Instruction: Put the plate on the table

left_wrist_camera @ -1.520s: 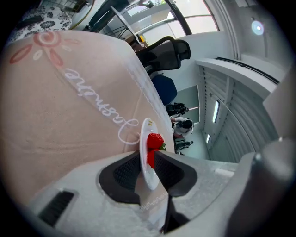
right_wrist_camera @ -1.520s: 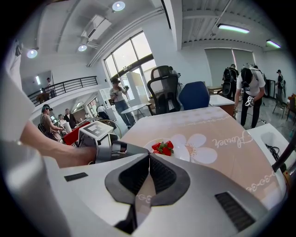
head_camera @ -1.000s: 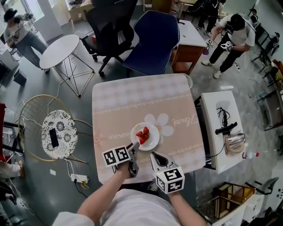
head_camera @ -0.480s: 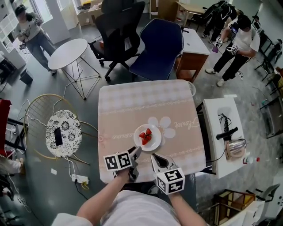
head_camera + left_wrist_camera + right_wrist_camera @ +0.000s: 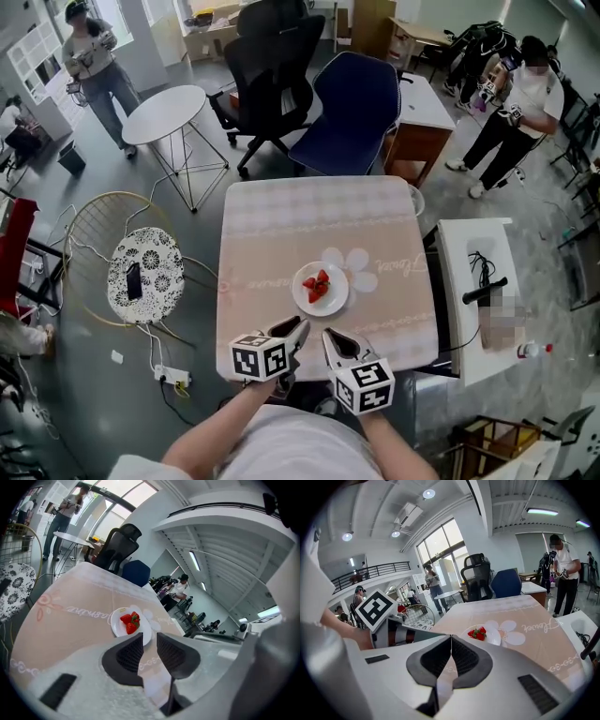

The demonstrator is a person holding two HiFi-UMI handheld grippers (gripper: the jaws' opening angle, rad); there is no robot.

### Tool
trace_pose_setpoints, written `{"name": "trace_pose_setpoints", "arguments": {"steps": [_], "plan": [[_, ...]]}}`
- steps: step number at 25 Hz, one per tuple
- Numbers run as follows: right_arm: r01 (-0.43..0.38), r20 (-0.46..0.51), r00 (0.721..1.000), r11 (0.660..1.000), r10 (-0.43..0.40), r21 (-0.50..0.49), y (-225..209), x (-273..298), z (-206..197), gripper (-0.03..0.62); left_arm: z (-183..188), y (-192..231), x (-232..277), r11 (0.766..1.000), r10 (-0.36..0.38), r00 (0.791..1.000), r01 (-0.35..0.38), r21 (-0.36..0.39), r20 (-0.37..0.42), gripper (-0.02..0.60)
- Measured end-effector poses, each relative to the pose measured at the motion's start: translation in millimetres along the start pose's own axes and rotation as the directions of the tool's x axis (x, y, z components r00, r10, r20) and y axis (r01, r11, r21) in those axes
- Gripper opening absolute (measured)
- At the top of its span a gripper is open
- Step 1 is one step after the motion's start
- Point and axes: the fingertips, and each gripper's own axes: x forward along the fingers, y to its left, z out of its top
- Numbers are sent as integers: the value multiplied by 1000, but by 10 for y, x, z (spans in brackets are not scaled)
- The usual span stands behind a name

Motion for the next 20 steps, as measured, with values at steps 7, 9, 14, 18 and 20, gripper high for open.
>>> {"name": "trace_pose_setpoints", "arguments": {"steps": [7, 9, 14, 18, 20], "plan": [[-25, 30, 999, 999, 26, -36, 168, -153, 29, 5, -33, -265, -245, 999, -17, 999, 14, 49, 50, 55], [-29, 44, 999, 999, 30, -36, 203, -204, 35, 5, -39, -348, -329, 999, -24, 997, 21, 45, 73, 52], [-35, 73, 997, 999, 37, -30, 255, -308, 48, 5, -165, -495, -438, 991, -18, 999, 12, 135, 43, 25], [-50, 76, 996, 998, 52, -29, 306, -397, 30, 5, -216, -589, -507, 981, -1, 999, -7, 192, 44, 6], [-54, 74, 996, 998, 57, -43, 329, -438, 14, 3, -226, -648, -527, 975, 3, 999, -14, 220, 51, 6]]}}
